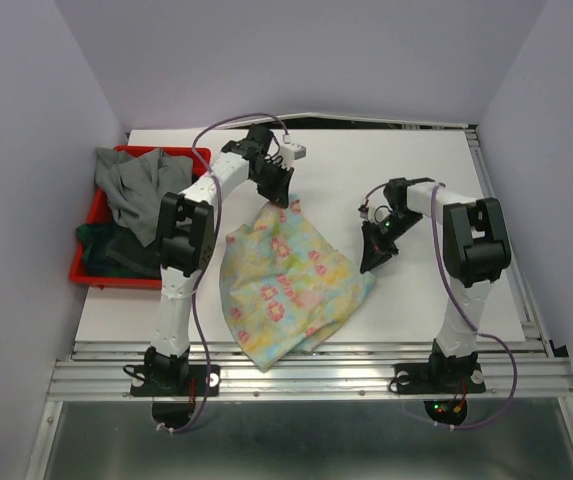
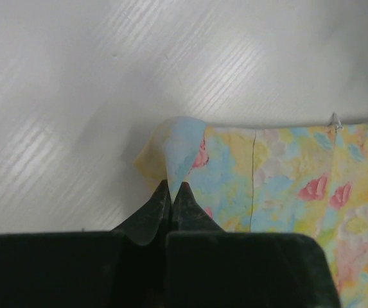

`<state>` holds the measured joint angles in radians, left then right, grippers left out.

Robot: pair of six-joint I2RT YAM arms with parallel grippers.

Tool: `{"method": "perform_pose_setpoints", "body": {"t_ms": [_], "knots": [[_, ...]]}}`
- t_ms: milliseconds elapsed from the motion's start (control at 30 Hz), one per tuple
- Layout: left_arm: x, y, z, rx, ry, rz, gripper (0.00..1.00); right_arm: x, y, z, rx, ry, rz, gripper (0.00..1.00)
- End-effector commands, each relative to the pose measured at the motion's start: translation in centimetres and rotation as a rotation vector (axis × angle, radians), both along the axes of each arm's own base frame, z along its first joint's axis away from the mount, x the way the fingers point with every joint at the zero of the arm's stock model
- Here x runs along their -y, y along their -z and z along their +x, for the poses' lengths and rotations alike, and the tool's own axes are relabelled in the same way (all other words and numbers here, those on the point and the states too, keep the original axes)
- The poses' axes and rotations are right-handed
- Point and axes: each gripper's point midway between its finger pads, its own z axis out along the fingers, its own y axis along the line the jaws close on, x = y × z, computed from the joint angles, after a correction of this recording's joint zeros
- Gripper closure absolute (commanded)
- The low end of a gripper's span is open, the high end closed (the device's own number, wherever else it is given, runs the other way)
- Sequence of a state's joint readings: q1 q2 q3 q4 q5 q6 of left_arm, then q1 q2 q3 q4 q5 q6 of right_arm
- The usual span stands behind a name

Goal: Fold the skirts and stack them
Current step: Flatten the skirt out

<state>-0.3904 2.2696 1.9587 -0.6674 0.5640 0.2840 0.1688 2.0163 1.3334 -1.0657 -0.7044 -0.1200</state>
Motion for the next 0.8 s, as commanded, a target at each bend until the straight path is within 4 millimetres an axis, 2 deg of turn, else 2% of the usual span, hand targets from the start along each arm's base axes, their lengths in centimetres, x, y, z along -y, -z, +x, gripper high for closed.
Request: {"method": "perform_pose_setpoints", "body": {"t_ms": [0,33,67,100,133,167,200,267,300,367,400,433,467,500,533,567,600,633,667,700,733,767], "knots": [[-0.4,-7.9,3.7,0.222,-0.009,-0.049,1.0,2.8,-3.1,6.0,0.269,0.014,-0.085,0.99],[-0.5,-9.1,4.3,0.258,-0.011,-0.05,1.0,3.4,-3.8,7.2,0.309,0.026,-0.102,0.99],[-0.5,-11.2,5.4,0.321,-0.021,-0.06,1.0,3.8,-5.7,9.7,0.4,0.036,-0.113,0.99],[-0.6,-12.2,6.2,0.368,-0.027,-0.057,1.0,4.8,-6.6,11.2,0.448,0.049,-0.15,0.99],[-0.5,-14.4,7.0,0.429,-0.03,-0.074,1.0,5.5,-7.4,12.6,0.49,0.064,-0.168,0.99],[-0.5,-15.6,7.6,0.471,-0.038,-0.084,1.0,5.6,-10.0,15.2,0.594,0.074,-0.179,1.0],[-0.3,-17.3,8.7,0.542,-0.053,-0.106,1.0,6.7,-11.1,16.7,0.649,0.092,-0.222,0.99],[-0.5,-21.0,9.5,0.65,-0.064,-0.15,1.0,7.6,-13.4,19.6,0.76,0.116,-0.257,0.99],[-0.6,-24.8,9.9,0.763,-0.057,-0.203,1.0,8.1,-16.6,21.7,0.874,0.126,-0.282,1.0],[-1.1,-27.3,9.9,0.858,-0.048,-0.237,1.0,8.6,-19.7,23.4,0.978,0.13,-0.308,0.99],[-1.2,-30.2,10.2,0.969,-0.048,-0.281,1.0,9.0,-21.2,24.1,1.03,0.135,-0.328,0.99],[-2.1,-31.5,9.2,1.018,-0.048,-0.283,1.0,9.2,-23.8,24.8,1.115,0.142,-0.335,0.99],[-2.4,-32.4,9.0,1.068,-0.043,-0.287,1.0,9.3,-24.8,24.9,1.152,0.137,-0.338,0.99],[-2.7,-33.6,7.9,1.137,-0.014,-0.301,1.0,9.7,-26.4,24.8,1.224,0.129,-0.359,0.99],[-3.0,-35.9,7.1,1.21,0.008,-0.301,1.0,9.8,-28.0,24.2,1.265,0.119,-0.365,0.99],[-3.2,-34.0,6.8,1.196,0.022,-0.276,1.0,9.7,-27.0,24.1,1.276,0.094,-0.364,0.99],[-3.5,-35.6,5.5,1.253,0.04,-0.273,1.0,10.0,-29.0,22.7,1.349,0.069,-0.379,0.99],[-3.6,-33.0,5.1,1.207,0.055,-0.256,1.0,10.0,-26.0,22.1,1.324,0.026,-0.384,0.99],[-3.5,-33.5,3.2,1.239,0.123,-0.261,1.0,9.9,-27.0,20.4,1.38,-0.029,-0.377,0.99],[-3.3,-32.4,2.2,1.238,0.176,-0.254,1.0,10.1,-26.0,19.7,1.382,-0.059,-0.388,0.99],[-3.3,-27.8,0.8,1.172,0.24,-0.233,0.98,10.2,-22.2,18.5,1.335,-0.106,-0.393,0.99],[-3.3,-25.8,-0.6,1.166,0.296,-0.222,0.9,9.8,-21.1,17.5,1.354,-0.186,-0.396,0.99]]}}
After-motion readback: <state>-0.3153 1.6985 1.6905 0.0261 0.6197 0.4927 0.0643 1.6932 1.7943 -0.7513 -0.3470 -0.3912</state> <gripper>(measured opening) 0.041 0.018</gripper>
